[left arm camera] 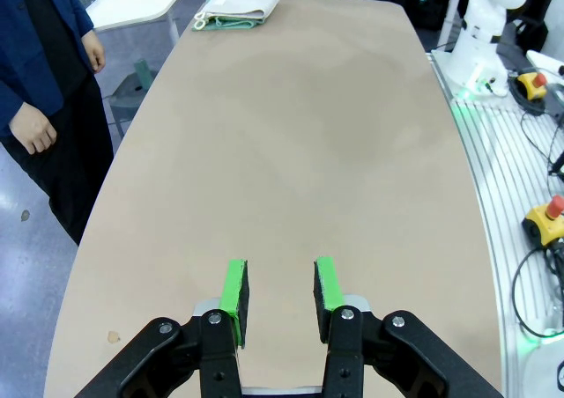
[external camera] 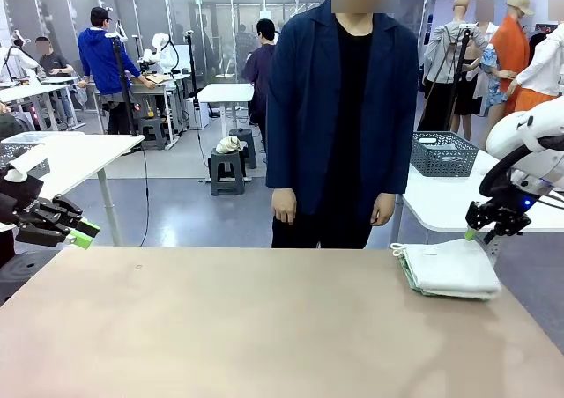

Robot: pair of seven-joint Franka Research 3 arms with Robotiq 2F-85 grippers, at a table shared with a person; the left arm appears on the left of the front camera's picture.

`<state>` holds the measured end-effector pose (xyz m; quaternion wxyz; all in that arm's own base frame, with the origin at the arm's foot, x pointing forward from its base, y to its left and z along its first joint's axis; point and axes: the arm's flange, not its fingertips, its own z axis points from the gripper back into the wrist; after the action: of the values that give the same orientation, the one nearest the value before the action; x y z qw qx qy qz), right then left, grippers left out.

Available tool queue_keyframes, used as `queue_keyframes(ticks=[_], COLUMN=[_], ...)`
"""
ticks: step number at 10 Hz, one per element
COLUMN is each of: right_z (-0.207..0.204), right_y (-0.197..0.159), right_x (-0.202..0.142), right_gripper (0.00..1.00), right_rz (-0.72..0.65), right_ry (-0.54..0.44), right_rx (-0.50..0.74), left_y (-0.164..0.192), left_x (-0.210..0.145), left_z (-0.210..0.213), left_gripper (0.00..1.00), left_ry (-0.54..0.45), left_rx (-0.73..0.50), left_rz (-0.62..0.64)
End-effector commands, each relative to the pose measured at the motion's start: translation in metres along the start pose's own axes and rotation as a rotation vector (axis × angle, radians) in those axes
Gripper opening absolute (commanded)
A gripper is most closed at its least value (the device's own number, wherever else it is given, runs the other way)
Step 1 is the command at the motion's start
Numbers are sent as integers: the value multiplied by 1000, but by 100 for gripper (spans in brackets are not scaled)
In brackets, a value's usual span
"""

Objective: Fold the towels and place them in the basket.
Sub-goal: Stack the folded Towel with hook on the right side of the table.

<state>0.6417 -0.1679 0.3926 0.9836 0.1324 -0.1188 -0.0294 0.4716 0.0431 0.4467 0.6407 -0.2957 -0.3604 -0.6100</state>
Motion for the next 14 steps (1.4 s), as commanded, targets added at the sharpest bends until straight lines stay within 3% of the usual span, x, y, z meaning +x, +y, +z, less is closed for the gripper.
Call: queue_keyframes(ticks=[1,4,7,11,14], right_z=[44,178,294,348,356], right_y=[5,38,84,127,132], right_x=[0,-9,-46,-97,-96], right_gripper=[69,69,66,65,65], right_rz=[63,126,91,99,120], right_ry=[35,-14,-22,19,7], right_rx=[-12,-144,-238,-198,-183], left_y=[-1,-1,-1,-1,-1], left_x=[0,0,0,0,0], left_z=[0,0,0,0,0], left_gripper=[41,41,41,41,41], left_ry=[-13,-13,-13,-13,-13], left_rx=[0,0,0,0,0], left_rz=[-8,-8,-8,-8,-8])
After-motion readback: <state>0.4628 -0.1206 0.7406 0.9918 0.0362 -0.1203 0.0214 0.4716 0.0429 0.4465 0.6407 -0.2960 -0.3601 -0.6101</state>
